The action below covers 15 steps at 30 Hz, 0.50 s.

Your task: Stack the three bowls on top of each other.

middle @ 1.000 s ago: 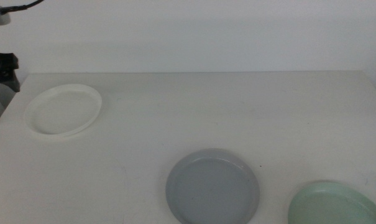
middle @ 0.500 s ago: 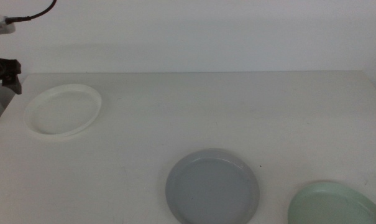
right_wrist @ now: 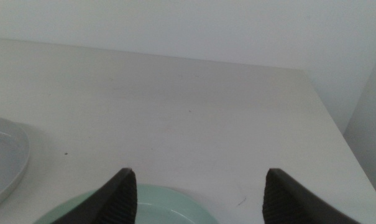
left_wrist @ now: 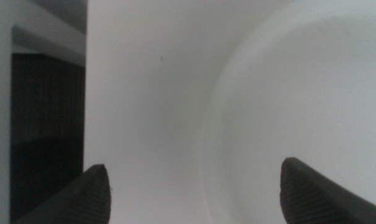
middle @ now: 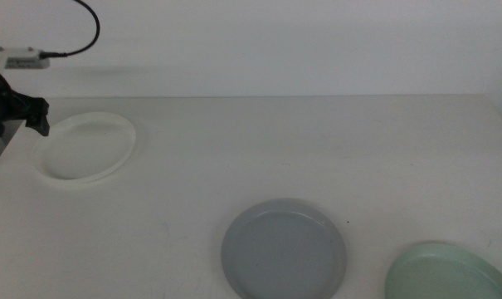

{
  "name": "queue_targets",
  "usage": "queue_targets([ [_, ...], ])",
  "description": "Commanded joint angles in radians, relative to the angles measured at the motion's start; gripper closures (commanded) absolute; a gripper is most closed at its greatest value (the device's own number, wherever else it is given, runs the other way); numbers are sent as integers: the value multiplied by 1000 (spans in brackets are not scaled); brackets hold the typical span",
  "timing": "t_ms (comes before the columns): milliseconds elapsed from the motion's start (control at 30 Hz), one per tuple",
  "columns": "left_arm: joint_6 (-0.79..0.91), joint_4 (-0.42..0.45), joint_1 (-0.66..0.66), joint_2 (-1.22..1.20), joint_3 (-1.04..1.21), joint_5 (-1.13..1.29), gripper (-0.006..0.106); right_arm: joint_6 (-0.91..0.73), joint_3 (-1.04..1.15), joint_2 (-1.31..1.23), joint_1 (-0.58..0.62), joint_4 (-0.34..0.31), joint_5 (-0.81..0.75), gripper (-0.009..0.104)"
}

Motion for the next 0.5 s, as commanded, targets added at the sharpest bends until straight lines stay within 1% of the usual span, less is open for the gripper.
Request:
queue_targets([
  [0, 60, -55, 7, -24, -64, -51, -4, -10, -6, 12, -7, -3, -76, 43],
  [167, 107, -129, 28, 49, -93, -100, -4, -10, -6, 12, -7, -3, -76, 43],
  [300, 127, -142, 32, 92, -93, -116, -3, -10, -6, 12, -7, -3, -76, 43],
  [333, 130, -142, 32, 94, -93, -116, -1, -10, -6, 12, -7, -3, -76, 43],
  [367, 131, -146, 32, 105, -93, -112, 4, -10, -6, 12, -7, -4, -76, 43],
  [433, 134, -154, 30, 110, -93, -107, 18, -10, -6, 12, -7, -3, -76, 43],
  [467, 137, -154, 28, 110, -93, -105, 27, -10, -6, 12, -7, -3, -76, 43],
])
